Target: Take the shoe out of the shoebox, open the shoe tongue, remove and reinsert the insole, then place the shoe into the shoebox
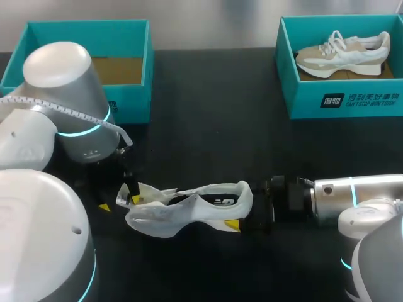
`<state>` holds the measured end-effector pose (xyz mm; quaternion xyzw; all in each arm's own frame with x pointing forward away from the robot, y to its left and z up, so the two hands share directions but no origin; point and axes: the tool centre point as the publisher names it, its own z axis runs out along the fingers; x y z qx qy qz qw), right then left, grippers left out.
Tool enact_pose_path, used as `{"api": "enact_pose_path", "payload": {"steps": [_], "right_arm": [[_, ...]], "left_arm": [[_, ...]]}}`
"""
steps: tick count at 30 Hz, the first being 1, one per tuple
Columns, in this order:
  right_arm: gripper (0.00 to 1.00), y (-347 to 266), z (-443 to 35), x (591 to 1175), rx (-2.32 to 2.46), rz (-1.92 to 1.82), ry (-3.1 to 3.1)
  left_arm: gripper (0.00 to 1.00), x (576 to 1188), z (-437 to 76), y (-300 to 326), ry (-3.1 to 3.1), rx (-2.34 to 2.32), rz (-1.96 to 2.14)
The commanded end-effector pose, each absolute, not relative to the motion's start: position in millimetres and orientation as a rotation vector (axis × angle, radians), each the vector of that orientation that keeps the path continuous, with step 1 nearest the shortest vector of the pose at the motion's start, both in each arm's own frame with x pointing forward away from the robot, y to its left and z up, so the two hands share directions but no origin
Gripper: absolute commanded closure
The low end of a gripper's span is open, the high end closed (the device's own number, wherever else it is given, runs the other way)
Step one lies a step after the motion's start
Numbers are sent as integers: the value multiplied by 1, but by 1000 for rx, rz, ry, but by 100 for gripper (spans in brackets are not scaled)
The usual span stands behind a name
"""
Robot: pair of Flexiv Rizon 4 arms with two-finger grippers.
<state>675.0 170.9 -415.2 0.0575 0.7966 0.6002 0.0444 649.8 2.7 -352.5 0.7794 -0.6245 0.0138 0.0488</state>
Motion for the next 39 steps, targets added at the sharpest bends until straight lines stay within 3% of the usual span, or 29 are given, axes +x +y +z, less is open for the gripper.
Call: {"api": "enact_pose_path", "payload": {"steps": [1, 4, 8, 13, 24, 28, 29, 31, 39], "right_arm": [[100, 170, -416, 675, 176, 1828, 2440], [100, 170, -416, 675, 176, 1828, 2440], [100, 170, -416, 675, 176, 1828, 2440], [100, 170, -416, 675, 176, 1828, 2440], [100, 170, -416, 675, 176, 1828, 2440], [100, 170, -416, 675, 176, 1828, 2440], [100, 170, -416, 675, 176, 1828, 2440], [100, 170, -416, 675, 176, 1828, 2440], [100, 170, -416, 675, 176, 1828, 2440]], "left_arm": [[45, 640, -326, 4, -1955, 2355, 105], [38, 643, -309, -2, -2018, 2324, 150], [36, 648, -286, -13, -2089, 2255, 225], [41, 656, -260, -29, -2212, 2123, 270], [40, 668, -224, -67, -2454, 1829, 282], [59, 669, -215, -84, -2540, 1702, 286], [69, 669, -212, -88, -2562, 1669, 288], [100, 668, -207, -97, -2611, 1597, 298], [100, 660, -191, -123, -2832, 1188, 249]]}}
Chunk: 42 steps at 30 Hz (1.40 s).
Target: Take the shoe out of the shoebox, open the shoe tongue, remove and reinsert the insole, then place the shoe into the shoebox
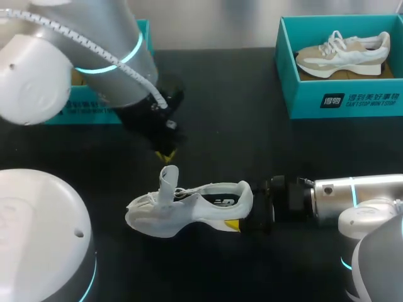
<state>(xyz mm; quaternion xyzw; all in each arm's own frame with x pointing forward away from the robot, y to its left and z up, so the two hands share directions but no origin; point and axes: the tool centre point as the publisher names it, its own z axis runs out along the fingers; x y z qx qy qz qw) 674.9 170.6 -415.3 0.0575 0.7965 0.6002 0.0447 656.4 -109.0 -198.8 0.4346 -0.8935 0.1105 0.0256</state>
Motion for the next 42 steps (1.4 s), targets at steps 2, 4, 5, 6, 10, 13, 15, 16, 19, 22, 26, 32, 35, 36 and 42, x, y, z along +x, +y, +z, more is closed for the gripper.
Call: {"api": "enact_pose_path", "payload": {"steps": [2, 4, 5, 6, 10, 13, 15, 16, 19, 22, 26, 32, 35, 36, 42], "right_arm": [[100, 170, -416, 675, 176, 1828, 2440], [100, 170, -416, 675, 176, 1828, 2440], [100, 170, -416, 675, 176, 1828, 2440], [100, 170, -416, 675, 176, 1828, 2440], [100, 170, -416, 675, 176, 1828, 2440], [100, 170, -416, 675, 176, 1828, 2440], [100, 170, -416, 675, 176, 1828, 2440], [100, 170, -416, 675, 176, 1828, 2440], [100, 170, -416, 675, 176, 1828, 2440], [100, 170, -416, 675, 176, 1828, 2440], [100, 170, -416, 675, 176, 1828, 2440], [100, 170, -416, 675, 176, 1828, 2440], [100, 170, -416, 675, 176, 1828, 2440], [100, 170, -416, 675, 176, 1828, 2440], [100, 170, -416, 675, 176, 1828, 2440]], "left_arm": [[100, 661, -188, -130, -2871, 1093, 231], [100, 663, -185, -140, -2930, 896, 156], [100, 664, -185, -144, -2949, 829, 129], [100, 665, -183, -151, -2959, 743, 95], [100, 665, -183, -151, -2959, 743, 95], [100, 665, -183, -151, -2959, 743, 95], [100, 665, -183, -151, -2959, 743, 95], [100, 665, -183, -151, -2959, 743, 95], [100, 665, -183, -151, -2959, 743, 95], [100, 662, -191, -155, -3025, 562, 130], [100, 660, -201, -166, -3085, 397, 160], [100, 655, -217, -180, -3063, 134, 236], [100, 654, -219, -179, -3046, 91, 245], [100, 654, -219, -179, -3046, 91, 245], [100, 654, -219, -179, -3046, 91, 245]]}}
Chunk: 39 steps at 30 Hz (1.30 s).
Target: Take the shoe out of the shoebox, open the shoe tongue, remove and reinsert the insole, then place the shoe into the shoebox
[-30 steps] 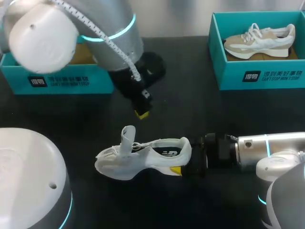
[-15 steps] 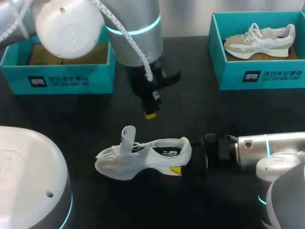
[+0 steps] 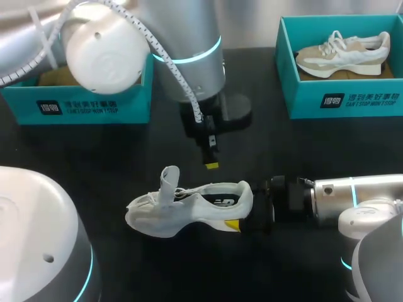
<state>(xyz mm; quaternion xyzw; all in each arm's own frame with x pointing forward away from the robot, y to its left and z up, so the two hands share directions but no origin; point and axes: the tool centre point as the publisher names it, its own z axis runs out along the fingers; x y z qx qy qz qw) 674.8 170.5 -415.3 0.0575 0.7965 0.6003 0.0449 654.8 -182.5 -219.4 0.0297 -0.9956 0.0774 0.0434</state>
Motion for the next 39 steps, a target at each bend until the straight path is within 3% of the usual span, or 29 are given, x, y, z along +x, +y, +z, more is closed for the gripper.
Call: {"api": "enact_pose_path", "payload": {"steps": [1, 14, 28, 39], "right_arm": [[100, 170, -416, 675, 176, 1828, 2440], [100, 170, -416, 675, 176, 1828, 2440], [100, 170, -416, 675, 176, 1828, 2440], [100, 170, -416, 675, 176, 1828, 2440]], "left_arm": [[100, 654, -219, -179, -3046, 91, 245], [100, 658, -295, -190, -3076, -274, 337], [100, 657, -298, -190, -3067, -288, 358], [100, 656, -331, -208, -3050, -413, 386]]}}
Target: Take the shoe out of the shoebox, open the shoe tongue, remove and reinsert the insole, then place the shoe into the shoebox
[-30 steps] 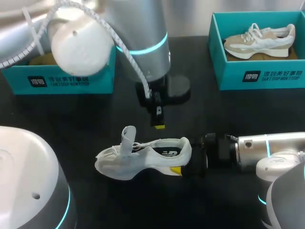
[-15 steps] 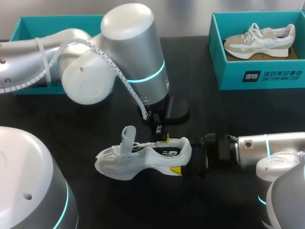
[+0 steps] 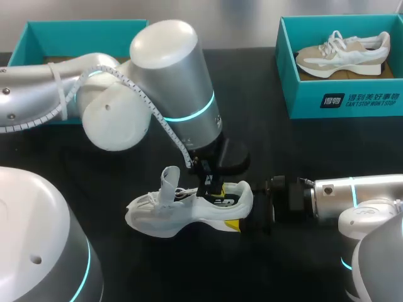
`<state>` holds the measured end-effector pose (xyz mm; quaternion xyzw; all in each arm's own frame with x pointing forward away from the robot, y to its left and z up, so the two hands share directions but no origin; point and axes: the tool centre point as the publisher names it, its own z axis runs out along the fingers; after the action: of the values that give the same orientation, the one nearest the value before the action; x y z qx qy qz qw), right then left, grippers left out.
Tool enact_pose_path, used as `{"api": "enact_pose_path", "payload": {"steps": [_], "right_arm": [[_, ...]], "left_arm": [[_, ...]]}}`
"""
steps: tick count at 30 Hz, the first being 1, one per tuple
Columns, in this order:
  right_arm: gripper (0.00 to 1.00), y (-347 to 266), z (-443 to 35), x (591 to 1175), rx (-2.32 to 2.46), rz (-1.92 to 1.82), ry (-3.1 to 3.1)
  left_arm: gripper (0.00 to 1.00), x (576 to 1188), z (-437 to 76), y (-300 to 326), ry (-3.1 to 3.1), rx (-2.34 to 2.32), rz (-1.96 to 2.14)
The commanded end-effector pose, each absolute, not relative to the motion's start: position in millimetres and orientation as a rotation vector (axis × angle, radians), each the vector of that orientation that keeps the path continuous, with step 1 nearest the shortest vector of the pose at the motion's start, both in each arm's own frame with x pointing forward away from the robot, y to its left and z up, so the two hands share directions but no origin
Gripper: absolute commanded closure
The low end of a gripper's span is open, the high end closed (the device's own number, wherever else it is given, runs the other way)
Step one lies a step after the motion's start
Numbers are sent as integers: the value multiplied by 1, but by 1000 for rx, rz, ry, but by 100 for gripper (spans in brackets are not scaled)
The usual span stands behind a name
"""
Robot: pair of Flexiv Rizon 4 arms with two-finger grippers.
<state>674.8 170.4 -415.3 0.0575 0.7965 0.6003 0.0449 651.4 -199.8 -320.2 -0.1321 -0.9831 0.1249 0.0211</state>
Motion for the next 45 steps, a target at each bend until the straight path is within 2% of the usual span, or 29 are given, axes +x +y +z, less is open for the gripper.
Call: {"api": "enact_pose_path", "payload": {"steps": [1, 10, 25, 45], "right_arm": [[100, 170, -416, 675, 176, 1828, 2440], [100, 170, -416, 675, 176, 1828, 2440], [100, 170, -416, 675, 176, 1828, 2440], [100, 170, -416, 675, 176, 1828, 2440]], "left_arm": [[100, 656, -331, -208, -3050, -413, 386], [100, 656, -331, -208, -3050, -413, 386], [100, 671, -380, -231, -3018, -336, 242], [100, 656, -391, -173, -2956, -234, 166]]}}
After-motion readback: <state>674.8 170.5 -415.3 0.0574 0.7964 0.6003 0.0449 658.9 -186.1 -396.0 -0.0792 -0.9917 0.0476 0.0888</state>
